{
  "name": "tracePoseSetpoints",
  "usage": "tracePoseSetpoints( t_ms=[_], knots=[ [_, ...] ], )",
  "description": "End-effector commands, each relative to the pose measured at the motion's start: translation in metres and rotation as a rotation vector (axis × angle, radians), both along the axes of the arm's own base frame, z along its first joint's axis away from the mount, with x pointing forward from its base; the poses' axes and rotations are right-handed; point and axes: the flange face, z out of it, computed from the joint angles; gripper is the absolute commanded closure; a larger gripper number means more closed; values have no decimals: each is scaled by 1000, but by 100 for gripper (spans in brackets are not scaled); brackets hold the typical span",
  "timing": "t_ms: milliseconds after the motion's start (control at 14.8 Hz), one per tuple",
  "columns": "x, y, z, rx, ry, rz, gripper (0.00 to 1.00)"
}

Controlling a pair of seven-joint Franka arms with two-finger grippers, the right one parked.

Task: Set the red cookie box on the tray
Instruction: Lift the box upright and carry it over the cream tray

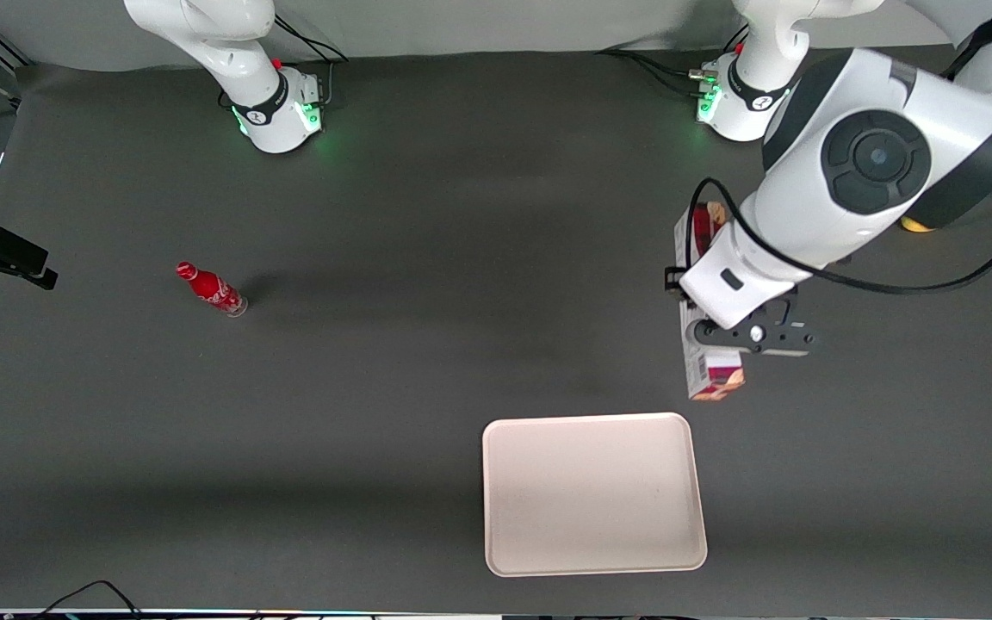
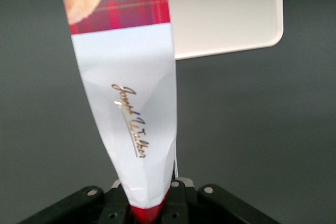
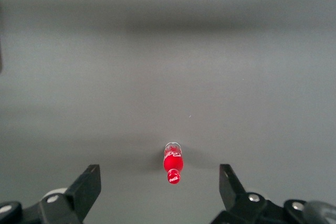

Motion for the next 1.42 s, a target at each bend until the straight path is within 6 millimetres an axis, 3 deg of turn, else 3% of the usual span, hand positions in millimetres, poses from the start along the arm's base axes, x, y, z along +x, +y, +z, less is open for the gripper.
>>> tracePoseSetpoints(
  t_ms=[0,407,1017,1356],
  knots=[
    [32,-15,-40,-7,-91,-63,100],
    [80,-10,-151,-9,-129,47,100],
    [132,29,-245,-53,-238,128,100],
    [139,24,-283,-73,-242,132,100]
  ],
)
